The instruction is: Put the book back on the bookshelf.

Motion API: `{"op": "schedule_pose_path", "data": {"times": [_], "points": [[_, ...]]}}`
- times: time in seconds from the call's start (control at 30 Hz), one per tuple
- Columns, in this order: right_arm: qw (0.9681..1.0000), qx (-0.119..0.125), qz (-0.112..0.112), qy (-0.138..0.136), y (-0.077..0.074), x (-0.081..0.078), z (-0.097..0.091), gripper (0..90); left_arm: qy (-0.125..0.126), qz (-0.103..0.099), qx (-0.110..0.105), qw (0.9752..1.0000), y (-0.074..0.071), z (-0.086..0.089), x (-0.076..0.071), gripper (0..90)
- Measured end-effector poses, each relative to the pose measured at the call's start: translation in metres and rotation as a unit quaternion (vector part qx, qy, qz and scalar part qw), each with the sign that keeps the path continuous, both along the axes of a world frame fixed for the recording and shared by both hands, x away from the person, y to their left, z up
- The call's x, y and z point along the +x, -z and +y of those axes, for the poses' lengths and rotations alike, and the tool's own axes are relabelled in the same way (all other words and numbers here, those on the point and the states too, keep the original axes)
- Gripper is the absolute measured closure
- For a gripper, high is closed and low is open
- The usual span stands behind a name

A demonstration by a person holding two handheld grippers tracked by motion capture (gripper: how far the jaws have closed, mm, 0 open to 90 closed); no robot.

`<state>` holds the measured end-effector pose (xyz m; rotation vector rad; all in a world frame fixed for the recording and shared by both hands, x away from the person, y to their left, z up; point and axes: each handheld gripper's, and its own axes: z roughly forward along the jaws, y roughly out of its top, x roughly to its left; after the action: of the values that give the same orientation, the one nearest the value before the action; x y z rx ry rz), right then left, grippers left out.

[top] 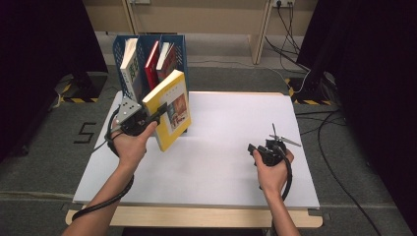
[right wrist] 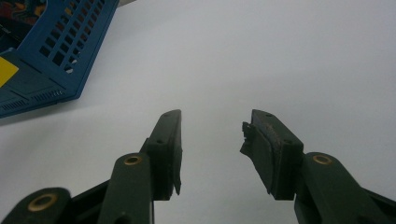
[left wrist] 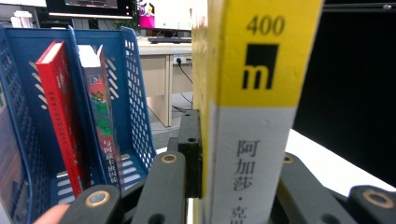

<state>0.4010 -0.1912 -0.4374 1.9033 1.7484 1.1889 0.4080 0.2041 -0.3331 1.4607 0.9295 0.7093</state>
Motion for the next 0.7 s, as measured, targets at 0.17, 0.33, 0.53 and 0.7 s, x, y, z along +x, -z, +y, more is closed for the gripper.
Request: {"op": "schedule_pose_path", "data": {"times": [0.17,0.33,0.53,0.7], "points": [[0.9999,-0.008,-0.007,-0.001,0.001,-0.001,0.0,55.0,-0.004,-0.001,-0.001,1.0,-0.003,0.002,0.003,75.3],[0.9997,-0.016,-0.018,-0.006,0.003,-0.002,0.0,55.0,-0.008,-0.002,-0.003,1.0,-0.006,0.002,0.007,75.3],[0.9995,-0.015,-0.027,-0.011,0.009,-0.005,0.0,54.9,-0.016,-0.004,-0.006,0.9998,-0.012,0.004,0.012,75.3],[0.9994,-0.015,-0.03,-0.01,0.011,-0.007,0.0,54.9,-0.02,-0.004,-0.006,0.9998,-0.014,0.006,0.015,75.3]]}}
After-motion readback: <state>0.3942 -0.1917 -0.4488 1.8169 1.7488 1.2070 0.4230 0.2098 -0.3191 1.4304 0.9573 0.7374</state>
